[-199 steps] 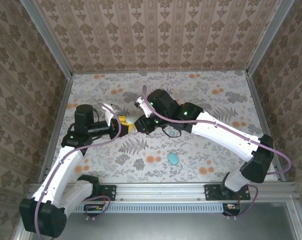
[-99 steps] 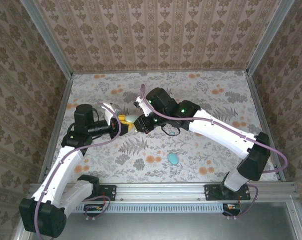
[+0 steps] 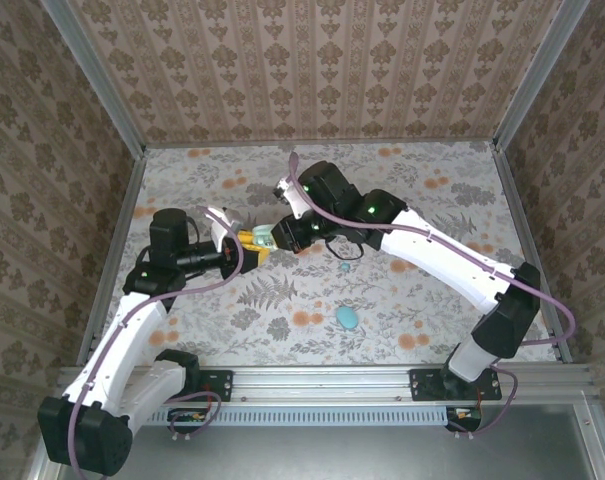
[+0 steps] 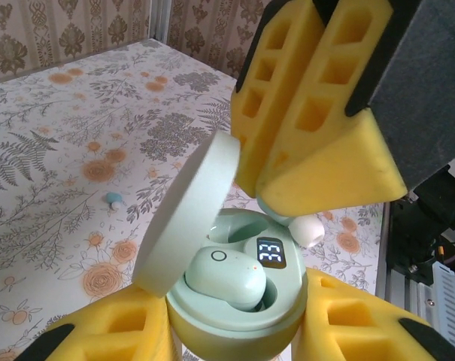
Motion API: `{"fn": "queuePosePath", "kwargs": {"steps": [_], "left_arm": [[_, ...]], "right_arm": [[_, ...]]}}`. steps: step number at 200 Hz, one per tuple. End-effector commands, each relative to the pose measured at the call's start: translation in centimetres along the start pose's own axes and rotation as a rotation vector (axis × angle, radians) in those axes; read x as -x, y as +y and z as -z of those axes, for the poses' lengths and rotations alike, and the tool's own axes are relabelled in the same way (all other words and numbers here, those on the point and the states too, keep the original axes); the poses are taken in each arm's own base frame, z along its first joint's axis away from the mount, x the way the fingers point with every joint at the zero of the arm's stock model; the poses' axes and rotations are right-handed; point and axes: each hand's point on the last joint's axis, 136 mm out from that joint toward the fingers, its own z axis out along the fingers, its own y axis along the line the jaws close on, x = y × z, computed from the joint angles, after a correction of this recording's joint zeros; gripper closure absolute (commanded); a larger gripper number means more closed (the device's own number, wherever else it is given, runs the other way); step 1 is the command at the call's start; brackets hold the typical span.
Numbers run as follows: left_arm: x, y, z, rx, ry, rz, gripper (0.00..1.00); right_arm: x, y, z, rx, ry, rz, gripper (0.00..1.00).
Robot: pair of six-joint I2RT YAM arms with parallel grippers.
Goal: Insert the wireless bluetooth earbuds into the charging case
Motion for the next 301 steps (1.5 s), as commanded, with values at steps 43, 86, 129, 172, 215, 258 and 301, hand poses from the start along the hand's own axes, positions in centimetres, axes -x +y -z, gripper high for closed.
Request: {"fn": "queuePosePath", "kwargs": {"steps": [43, 86, 129, 172, 215, 258, 301], "left_arm": [[1.5, -1.2, 0.0, -0.058, -0.028, -0.047, 1.00], [1.4, -1.3, -0.1, -0.063, -0.028, -0.048, 1.00], [1.4, -1.3, -0.2, -0.069, -0.030, -0.050, 1.00], [1.5, -1.3, -0.3, -0.074, -0.031, -0.052, 1.00], [1.5, -1.2, -0.5, -0.078, -0.032, -0.054, 1.00], [1.7, -1.2, -0.6, -0.086, -0.038, -0.063, 1.00], [2.1, -1.5, -0.6, -0.101, -0.070, -0.092, 1.00]], "right_arm": [[0.7, -1.0, -0.5, -0.061, 0.009, 0.020, 0.85], [0.2, -1.9, -0.4, -0.112, 0.042, 0.046, 0.85], [-0.1, -2.3, -0.2, -0.148, 0.070, 0.066, 0.85], [-0.2, -2.4, -0.5, -0.170, 0.090, 0.084, 0.85], [-0.6, -2.3, -1.3, -0.186, 0.123, 0.105, 0.85], [-0.8, -2.6, -1.7, -0.232, 0.148, 0.112, 0.85], [-0.6, -2.1, -1.8, -0.248, 0.148, 0.095, 0.85]]}}
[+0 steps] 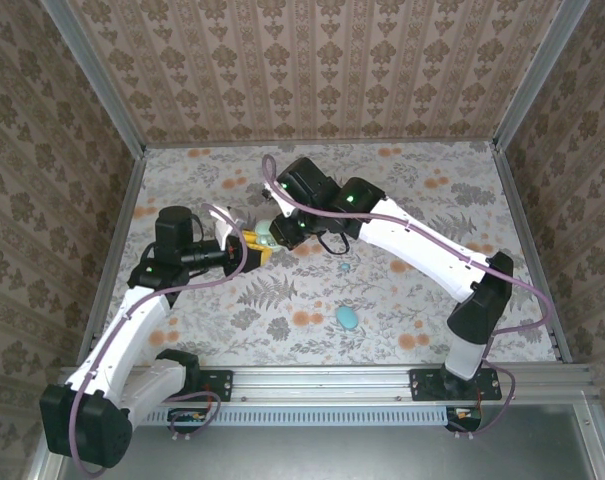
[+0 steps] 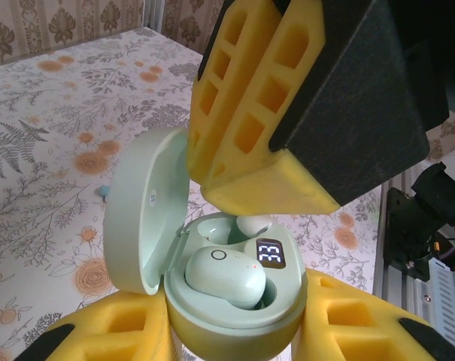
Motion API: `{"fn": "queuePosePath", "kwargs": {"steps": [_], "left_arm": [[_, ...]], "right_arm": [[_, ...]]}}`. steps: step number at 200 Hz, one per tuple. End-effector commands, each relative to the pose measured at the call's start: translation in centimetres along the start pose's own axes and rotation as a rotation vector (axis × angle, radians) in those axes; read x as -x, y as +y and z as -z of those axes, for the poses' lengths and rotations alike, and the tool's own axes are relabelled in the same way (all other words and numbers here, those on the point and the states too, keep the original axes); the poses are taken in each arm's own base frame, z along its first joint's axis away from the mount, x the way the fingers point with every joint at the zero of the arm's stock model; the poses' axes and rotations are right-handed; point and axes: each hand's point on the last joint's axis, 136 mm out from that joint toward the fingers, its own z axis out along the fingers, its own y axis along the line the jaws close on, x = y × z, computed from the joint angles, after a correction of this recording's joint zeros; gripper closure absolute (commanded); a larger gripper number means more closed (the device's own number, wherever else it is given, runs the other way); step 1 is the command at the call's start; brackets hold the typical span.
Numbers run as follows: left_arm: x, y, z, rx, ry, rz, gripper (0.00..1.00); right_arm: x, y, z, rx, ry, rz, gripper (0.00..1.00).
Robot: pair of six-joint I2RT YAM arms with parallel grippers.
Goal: Insert the wireless bluetooth earbuds into the charging case
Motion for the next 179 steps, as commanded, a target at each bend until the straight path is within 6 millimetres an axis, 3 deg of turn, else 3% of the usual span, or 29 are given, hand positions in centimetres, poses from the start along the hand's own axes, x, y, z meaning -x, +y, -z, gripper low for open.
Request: {"fn": "queuePosePath", "kwargs": {"steps": [1, 60, 179], "left_arm": [[2.5, -1.9, 0.2, -0.082, -0.084, -0.108, 1.00], [2.6, -1.9, 0.2, -0.071, -0.092, -0.122, 1.00], [2.8, -2.2, 0.4, -0.068, -0.099, -0.138, 1.00]], "right_arm": [[-0.6, 0.4, -0.5, -0.032, 0.044, 0.001, 0.85], [-1.5, 0.9, -0.8, -0.033, 0.085, -0.059, 0.81], [-0.5, 1.6, 0.5, 0.003, 0.056, -0.139, 0.74]]}}
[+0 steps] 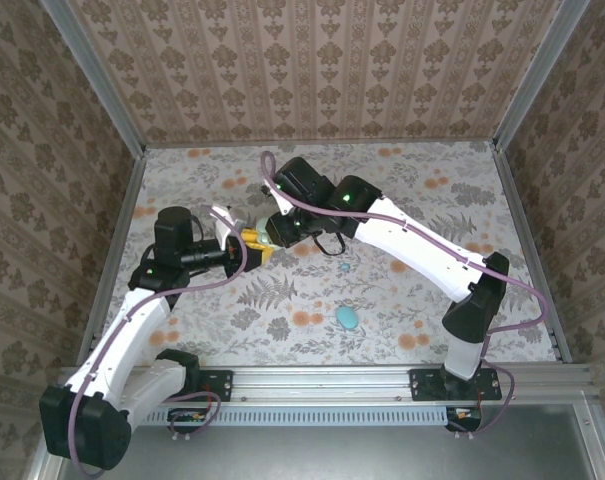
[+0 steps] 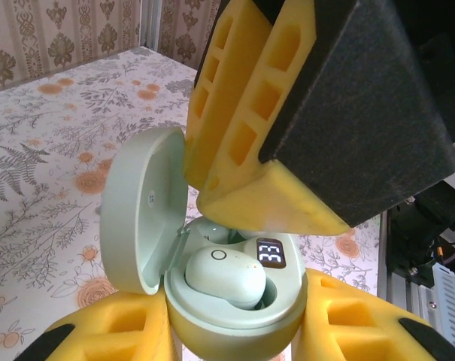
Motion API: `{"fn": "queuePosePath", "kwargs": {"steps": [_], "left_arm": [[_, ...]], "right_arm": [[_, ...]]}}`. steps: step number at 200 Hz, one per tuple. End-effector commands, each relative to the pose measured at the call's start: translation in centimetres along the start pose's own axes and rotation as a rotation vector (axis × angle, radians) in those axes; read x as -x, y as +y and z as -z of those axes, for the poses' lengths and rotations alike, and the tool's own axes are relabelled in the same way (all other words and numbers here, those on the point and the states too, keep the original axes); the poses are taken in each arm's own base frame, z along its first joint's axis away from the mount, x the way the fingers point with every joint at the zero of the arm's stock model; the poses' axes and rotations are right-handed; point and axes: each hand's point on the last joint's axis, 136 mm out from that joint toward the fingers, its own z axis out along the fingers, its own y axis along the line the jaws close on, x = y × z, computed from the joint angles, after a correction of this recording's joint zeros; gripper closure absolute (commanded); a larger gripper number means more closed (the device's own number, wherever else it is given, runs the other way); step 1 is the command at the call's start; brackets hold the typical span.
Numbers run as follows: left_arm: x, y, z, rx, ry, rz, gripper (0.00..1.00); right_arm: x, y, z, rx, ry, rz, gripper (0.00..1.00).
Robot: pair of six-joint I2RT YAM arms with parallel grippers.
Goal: Insert the wireless bluetooth earbuds into the charging case
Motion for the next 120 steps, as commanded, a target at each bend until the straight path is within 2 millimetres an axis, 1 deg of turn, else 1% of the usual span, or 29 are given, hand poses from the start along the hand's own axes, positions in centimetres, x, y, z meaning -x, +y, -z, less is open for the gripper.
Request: {"fn": "queuePosePath", "kwargs": {"steps": [1, 46, 120], "left_arm": [[2.13, -1.71, 0.33, -0.057, -0.066, -0.097, 1.00], [2.10, -1.82, 0.39, -0.056, -0.067, -0.099, 1.00], [1.86, -1.91, 0.43, -0.053, -0.068, -0.103, 1.00]], "right_arm": [[-1.01, 1.02, -0.25, 0.037, 0.055, -0.028, 0.74], [-0.95, 1.24, -0.07, 0.062, 0.059, -0.061, 0.71], [-0.82, 1.05, 0.01, 0.083, 0.066, -0.120, 0.67]]}}
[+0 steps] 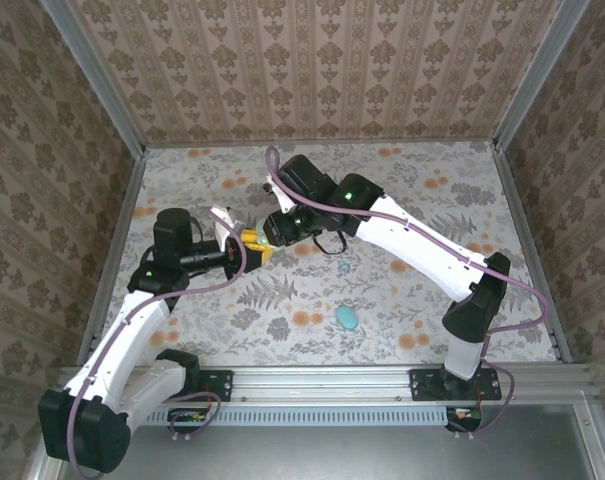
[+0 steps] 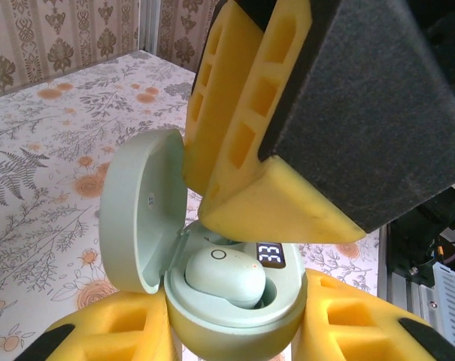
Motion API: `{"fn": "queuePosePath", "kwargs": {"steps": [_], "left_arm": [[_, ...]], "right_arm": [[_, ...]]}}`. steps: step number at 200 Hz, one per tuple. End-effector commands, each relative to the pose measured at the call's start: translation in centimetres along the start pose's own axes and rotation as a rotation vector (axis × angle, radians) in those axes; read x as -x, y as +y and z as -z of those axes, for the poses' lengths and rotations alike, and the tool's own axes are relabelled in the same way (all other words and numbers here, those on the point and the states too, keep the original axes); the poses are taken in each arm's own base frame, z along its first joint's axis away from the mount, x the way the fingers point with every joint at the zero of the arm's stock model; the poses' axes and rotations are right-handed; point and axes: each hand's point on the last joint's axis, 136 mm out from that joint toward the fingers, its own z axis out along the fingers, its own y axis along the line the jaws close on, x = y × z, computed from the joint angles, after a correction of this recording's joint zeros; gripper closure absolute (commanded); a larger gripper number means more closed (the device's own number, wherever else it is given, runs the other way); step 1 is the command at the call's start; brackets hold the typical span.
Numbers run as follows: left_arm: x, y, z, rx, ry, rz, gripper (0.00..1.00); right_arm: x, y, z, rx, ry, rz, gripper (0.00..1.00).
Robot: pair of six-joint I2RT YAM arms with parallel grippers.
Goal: Insert the wireless bluetooth earbuds into the charging case
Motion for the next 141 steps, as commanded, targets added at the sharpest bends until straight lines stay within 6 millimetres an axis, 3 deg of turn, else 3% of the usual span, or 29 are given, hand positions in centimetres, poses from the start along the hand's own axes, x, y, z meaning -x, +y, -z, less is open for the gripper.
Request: {"fn": "queuePosePath", "kwargs": {"steps": [1, 141], "left_arm": [[1.86, -1.57, 0.33, -0.051, -0.063, -0.093, 1.00], [1.73, -1.60, 0.30, -0.051, -0.067, -0.095, 1.00]], "right_arm": [[-0.69, 0.52, -0.19, 0.037, 0.047, -0.047, 0.67], [-0.66, 0.02, -0.10, 0.132, 0.049, -0.180, 0.64]]}}
